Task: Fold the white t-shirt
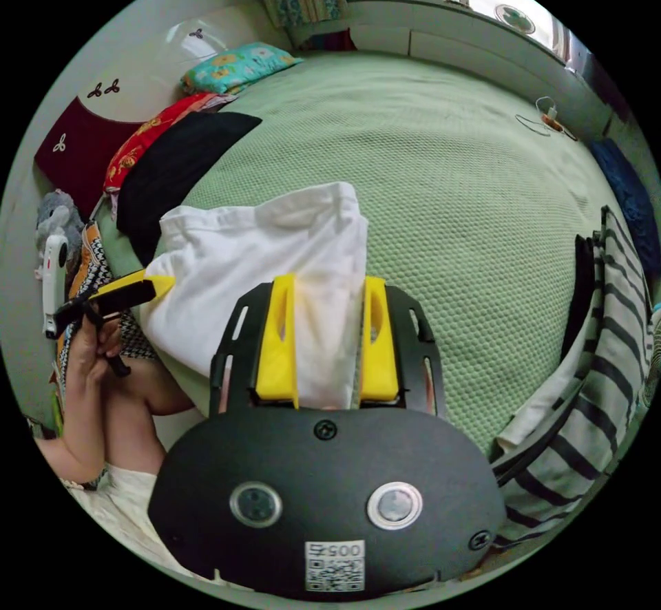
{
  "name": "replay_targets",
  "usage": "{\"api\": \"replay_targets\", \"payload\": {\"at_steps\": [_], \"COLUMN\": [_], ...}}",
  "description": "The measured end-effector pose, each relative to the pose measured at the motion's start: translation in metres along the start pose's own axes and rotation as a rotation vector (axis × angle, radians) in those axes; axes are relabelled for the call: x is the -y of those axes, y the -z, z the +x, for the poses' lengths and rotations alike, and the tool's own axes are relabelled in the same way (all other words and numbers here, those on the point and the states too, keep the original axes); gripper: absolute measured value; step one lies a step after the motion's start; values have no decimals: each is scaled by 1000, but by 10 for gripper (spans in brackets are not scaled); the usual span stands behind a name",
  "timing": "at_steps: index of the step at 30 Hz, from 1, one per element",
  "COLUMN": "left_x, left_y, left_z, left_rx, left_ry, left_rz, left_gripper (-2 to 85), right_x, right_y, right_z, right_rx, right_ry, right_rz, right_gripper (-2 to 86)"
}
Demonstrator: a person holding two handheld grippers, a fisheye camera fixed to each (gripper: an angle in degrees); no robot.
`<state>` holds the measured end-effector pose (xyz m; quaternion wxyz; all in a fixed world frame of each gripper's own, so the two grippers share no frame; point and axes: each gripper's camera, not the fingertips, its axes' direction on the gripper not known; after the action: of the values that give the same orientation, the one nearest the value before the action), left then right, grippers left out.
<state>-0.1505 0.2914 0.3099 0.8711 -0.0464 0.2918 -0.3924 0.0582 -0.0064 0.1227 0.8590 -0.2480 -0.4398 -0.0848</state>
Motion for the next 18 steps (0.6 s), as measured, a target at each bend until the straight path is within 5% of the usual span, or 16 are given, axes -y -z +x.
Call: {"api": "replay_targets", "payload": {"at_steps": [9,18], "left_x": [-14,-47], "left_y": [-25,-22], "left_z": [14,48], "left_rx": [-57,-18], "left_ry": [-33,-86], "left_rz": [0,45], "left_gripper": [96,65], "right_x": [-21,-53], "right_y": [-16,6], "right_z": [6,3], "right_rx": [77,89], "right_ry": [-31,-35], "right_rz": [31,126], "right_gripper": [23,6]}}
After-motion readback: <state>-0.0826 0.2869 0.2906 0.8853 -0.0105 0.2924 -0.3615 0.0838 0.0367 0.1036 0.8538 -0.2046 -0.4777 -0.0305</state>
